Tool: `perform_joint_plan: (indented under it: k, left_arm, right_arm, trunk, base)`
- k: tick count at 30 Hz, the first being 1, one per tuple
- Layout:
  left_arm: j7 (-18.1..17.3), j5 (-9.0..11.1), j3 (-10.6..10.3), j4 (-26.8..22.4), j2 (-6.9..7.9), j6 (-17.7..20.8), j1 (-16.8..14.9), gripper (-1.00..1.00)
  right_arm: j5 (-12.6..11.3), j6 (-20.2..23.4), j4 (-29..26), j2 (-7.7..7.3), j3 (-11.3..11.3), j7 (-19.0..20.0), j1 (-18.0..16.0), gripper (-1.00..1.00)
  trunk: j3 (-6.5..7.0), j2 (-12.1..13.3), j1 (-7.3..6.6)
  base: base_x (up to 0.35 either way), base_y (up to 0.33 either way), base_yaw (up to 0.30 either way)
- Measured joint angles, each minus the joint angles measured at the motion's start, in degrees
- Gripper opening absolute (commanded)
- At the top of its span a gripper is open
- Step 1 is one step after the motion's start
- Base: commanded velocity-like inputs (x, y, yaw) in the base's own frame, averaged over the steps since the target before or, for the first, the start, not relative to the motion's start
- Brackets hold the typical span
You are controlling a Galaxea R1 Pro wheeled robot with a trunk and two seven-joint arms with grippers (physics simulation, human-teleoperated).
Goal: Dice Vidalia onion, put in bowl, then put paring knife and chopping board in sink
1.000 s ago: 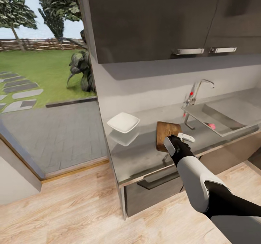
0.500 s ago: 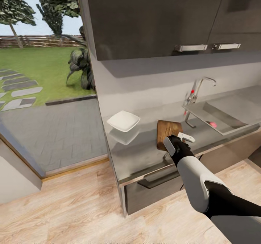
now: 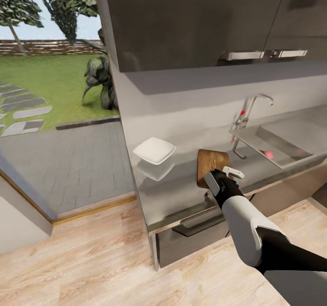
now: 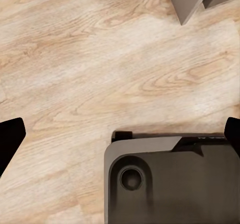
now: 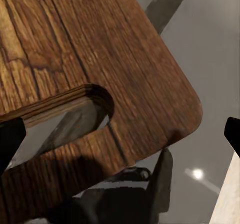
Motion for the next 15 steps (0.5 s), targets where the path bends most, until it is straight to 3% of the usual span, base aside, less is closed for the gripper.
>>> perform_joint_plan:
  k: [5,15]
  left_arm:
    - [0.0,0.0,0.0,0.0,-0.02,0.0,0.0,1.00]
    - [0.0,0.0,-0.1,0.0,-0.01,0.0,0.0,1.00]
  right_arm:
    - [0.0,0.0,0.0,0.00,0.0,0.0,0.0,1.00]
    - [0.4,-0.1,-0.2,0.04,0.2,0.0,-0.1,1.00]
  trunk:
    - [-0.37,0.0,0.01]
    - [-1.10,0.0,-0.01]
  base:
    - [0.138,0.000,0.000]
    - [0.019,0.000,0.000]
